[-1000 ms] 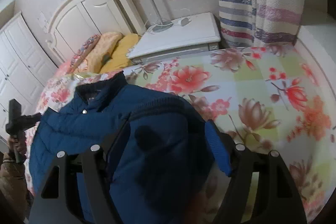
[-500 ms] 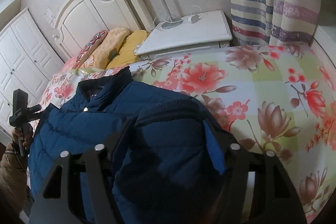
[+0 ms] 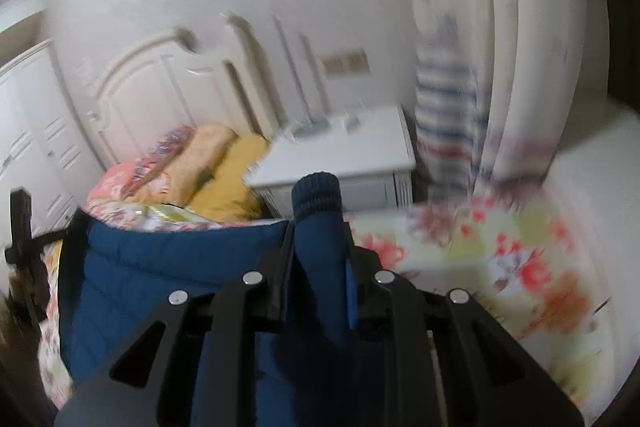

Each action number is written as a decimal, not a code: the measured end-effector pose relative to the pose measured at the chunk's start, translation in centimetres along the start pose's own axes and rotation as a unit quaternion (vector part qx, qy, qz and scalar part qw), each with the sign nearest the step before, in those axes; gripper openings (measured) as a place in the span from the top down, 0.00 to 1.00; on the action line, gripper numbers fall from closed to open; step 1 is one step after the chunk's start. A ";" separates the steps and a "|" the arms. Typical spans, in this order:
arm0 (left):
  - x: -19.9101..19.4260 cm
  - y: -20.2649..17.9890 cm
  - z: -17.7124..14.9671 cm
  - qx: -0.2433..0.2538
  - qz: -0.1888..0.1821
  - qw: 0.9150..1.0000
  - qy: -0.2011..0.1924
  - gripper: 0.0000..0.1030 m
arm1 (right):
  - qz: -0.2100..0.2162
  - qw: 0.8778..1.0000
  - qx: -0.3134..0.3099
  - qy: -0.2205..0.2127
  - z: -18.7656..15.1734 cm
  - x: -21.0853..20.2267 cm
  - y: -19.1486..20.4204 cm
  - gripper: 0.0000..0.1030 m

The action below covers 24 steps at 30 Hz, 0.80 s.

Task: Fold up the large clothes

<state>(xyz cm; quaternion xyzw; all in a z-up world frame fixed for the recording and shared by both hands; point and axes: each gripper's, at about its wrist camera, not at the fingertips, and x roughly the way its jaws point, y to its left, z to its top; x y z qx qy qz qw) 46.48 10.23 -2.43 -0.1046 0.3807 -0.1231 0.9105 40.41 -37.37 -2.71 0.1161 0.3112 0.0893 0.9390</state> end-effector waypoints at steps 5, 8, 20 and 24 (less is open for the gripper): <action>9.3 1.3 -3.4 -0.002 0.078 0.995 0.055 0.81 | -0.078 0.993 0.015 0.090 -3.8 9.3 -1.9 0.80; 9.6 2.2 -3.7 -0.019 0.081 0.995 0.054 0.73 | -0.064 0.992 0.045 0.096 -5.0 10.0 -3.1 0.75; 1.1 -10.1 -0.6 0.089 0.166 0.978 -0.094 0.04 | -0.079 0.993 -0.084 0.040 -2.4 4.4 6.0 0.44; 5.9 -16.2 -1.4 0.158 0.157 0.974 -0.042 0.04 | -0.071 0.994 -0.057 0.063 -2.9 7.0 7.9 0.44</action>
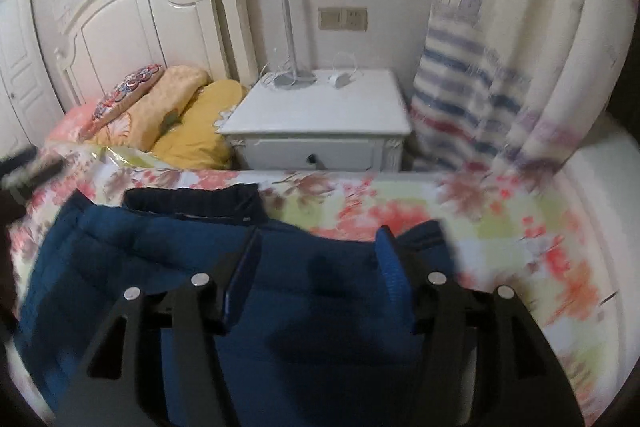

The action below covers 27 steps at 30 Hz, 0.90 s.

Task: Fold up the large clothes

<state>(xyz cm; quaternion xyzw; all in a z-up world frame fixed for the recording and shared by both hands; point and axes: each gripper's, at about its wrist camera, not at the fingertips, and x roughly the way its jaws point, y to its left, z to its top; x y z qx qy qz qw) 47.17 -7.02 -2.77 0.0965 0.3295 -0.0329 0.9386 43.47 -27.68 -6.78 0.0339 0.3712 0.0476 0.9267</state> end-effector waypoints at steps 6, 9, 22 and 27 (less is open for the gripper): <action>6.8 -3.5 -3.3 0.075 0.021 0.994 0.075 0.04 | 0.006 0.996 -0.059 0.064 -1.4 4.8 3.9 0.43; 8.9 -1.6 -4.5 0.029 -0.023 0.993 0.114 0.04 | -0.004 0.994 -0.077 0.083 -2.1 6.7 4.9 0.40; 9.3 -1.1 -5.8 -0.009 -0.027 0.995 0.096 0.04 | -0.028 0.990 -0.113 0.075 -3.4 7.5 5.9 0.39; 9.1 -1.0 -5.7 -0.008 -0.025 0.995 0.094 0.04 | -0.020 0.992 -0.103 0.076 -3.3 7.6 5.6 0.38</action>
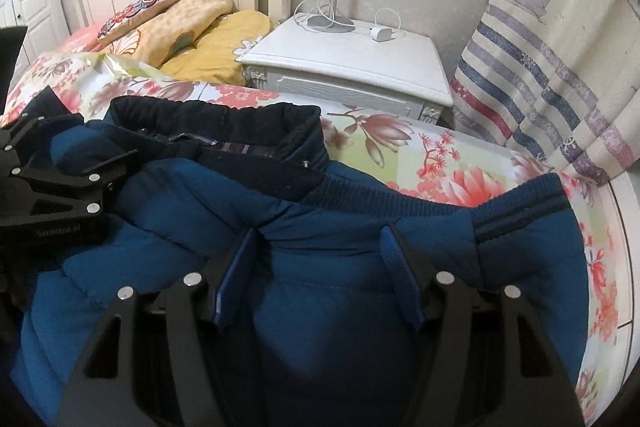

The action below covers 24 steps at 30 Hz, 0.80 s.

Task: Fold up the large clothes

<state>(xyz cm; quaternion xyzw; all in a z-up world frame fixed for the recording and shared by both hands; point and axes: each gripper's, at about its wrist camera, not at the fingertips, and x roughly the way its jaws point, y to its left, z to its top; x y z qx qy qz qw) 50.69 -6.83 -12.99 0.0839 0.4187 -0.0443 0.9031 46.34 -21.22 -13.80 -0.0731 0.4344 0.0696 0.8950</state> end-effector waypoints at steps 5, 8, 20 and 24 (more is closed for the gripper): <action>0.0 0.0 0.0 0.002 0.003 1.000 -0.002 0.04 | -0.002 1.000 0.003 -0.001 0.0 -0.1 0.0 0.37; 0.0 0.0 0.2 0.000 -0.001 1.000 0.001 0.04 | -0.002 1.000 0.004 0.000 0.0 0.0 0.0 0.36; -3.2 8.8 -1.7 -0.073 -0.001 0.997 0.003 0.04 | -0.069 0.995 0.071 -0.015 -0.1 -4.6 -6.2 0.18; -1.8 9.8 -2.3 -0.098 -0.023 0.995 0.020 0.04 | -0.035 0.991 0.129 0.014 -2.4 -1.1 -9.5 0.08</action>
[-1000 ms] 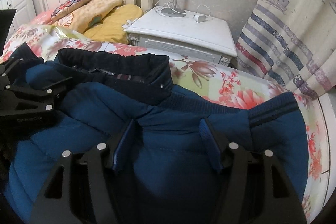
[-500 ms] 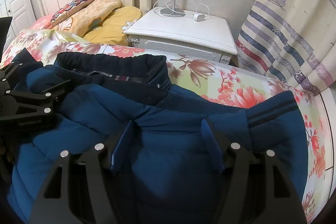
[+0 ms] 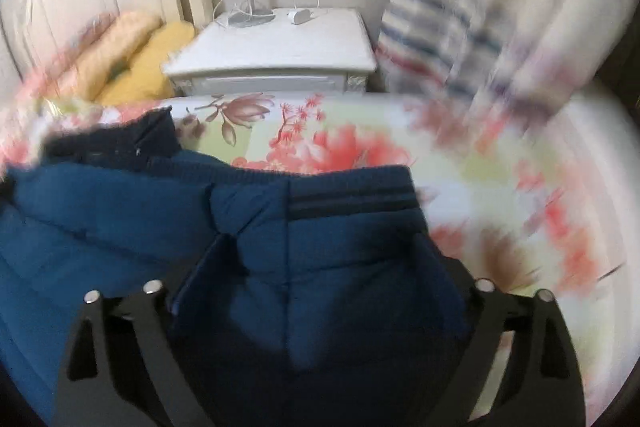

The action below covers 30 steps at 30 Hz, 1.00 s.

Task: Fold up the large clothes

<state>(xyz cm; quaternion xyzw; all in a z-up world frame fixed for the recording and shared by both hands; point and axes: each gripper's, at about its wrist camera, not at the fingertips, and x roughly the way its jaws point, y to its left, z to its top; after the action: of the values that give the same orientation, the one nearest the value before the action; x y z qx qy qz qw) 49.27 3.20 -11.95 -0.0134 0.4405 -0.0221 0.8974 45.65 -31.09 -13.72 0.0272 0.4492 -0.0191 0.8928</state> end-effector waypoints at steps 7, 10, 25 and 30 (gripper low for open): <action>0.6 0.2 -0.2 -0.002 0.005 1.000 0.006 0.04 | -0.033 0.999 -0.005 0.006 0.4 -0.6 0.4 0.05; 0.2 0.4 -0.4 -0.006 0.010 1.000 -0.001 0.04 | -0.072 0.996 -0.033 -0.044 0.5 -4.1 3.7 0.10; 0.2 1.0 -0.3 -0.019 -0.003 1.000 0.000 0.04 | 0.019 0.993 -0.113 -0.020 -0.8 -4.8 10.7 0.04; 0.4 1.2 -0.2 -0.025 -0.012 1.000 0.001 0.04 | -0.006 0.999 0.032 0.014 0.2 -1.9 1.1 0.04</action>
<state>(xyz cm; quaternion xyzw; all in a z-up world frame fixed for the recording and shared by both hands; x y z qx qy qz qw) 49.40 4.39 -12.48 -0.0411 0.4415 -0.0215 0.8961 44.75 -30.00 -12.02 0.0537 0.4607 -0.0385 0.8851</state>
